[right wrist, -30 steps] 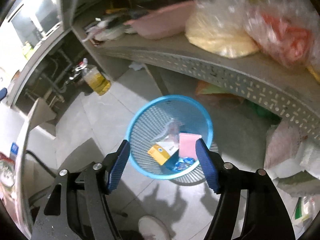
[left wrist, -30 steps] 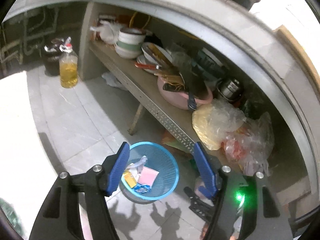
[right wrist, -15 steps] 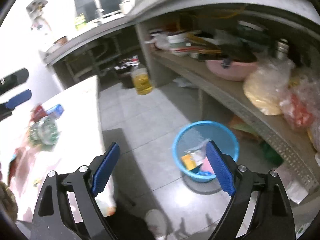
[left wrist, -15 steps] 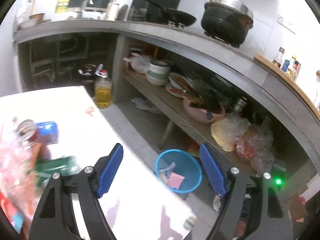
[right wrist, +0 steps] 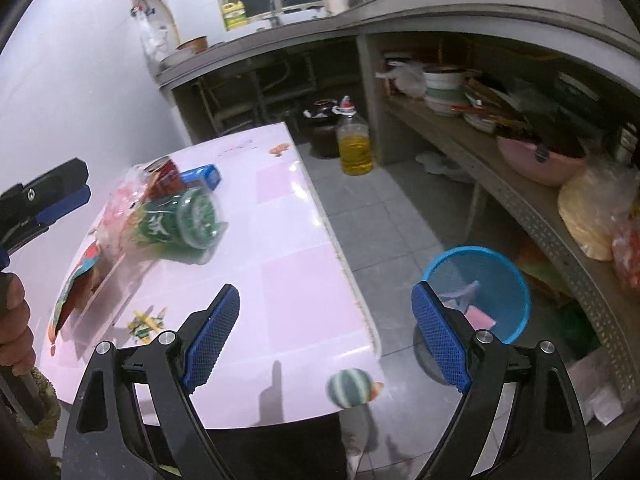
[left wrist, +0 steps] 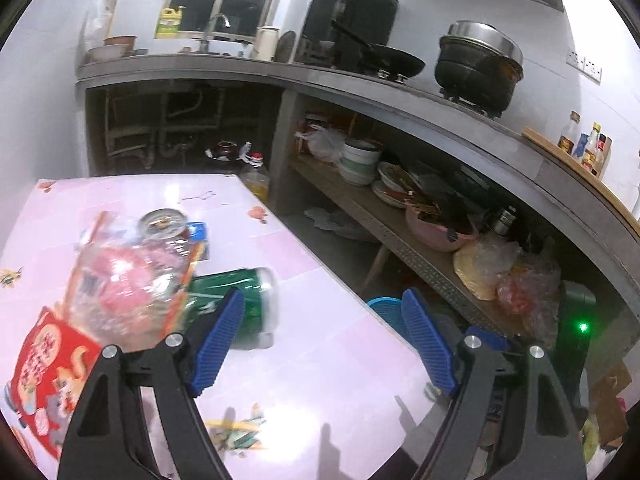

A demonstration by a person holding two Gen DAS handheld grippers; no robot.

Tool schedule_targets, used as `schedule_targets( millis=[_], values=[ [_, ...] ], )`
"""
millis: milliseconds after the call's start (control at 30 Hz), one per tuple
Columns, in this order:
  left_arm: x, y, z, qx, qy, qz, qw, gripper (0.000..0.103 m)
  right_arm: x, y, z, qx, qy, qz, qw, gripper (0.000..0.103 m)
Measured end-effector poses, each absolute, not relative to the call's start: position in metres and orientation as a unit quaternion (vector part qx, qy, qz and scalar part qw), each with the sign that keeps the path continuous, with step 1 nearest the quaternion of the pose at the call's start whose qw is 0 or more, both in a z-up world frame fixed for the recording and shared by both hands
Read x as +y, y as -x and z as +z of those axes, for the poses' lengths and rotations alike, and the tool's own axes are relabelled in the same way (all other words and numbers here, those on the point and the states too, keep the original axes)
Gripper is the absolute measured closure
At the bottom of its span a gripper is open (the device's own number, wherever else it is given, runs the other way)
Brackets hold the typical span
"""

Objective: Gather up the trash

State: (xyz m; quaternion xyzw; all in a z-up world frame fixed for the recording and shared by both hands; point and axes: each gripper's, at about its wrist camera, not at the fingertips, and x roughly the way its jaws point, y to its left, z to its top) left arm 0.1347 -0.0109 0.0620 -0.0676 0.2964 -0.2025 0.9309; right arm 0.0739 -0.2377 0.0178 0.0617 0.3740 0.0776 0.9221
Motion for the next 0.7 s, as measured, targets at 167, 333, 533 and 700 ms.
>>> schedule_targets(
  millis=[167, 333, 533, 700],
  values=[
    [0.017, -0.120, 0.061, 0.290, 0.072, -0.185, 0.936, 0.024, -0.219, -0.067, 0.023, 0.374, -0.052, 0.093, 0.921, 0.019],
    [0.039, -0.110, 0.058, 0.289, 0.073, -0.166, 0.940, 0.024, -0.205, -0.067, 0.024, 0.381, -0.048, 0.106, 0.917, 0.019],
    [0.060, -0.092, 0.055, 0.284, 0.063, -0.146, 0.946, 0.024, -0.195, -0.069, 0.023, 0.388, -0.049, 0.114, 0.913, 0.019],
    [0.076, -0.075, 0.051, 0.289, 0.052, -0.121, 0.948, 0.024, -0.189, -0.072, 0.018, 0.397, -0.064, 0.128, 0.907, 0.019]
  ],
)
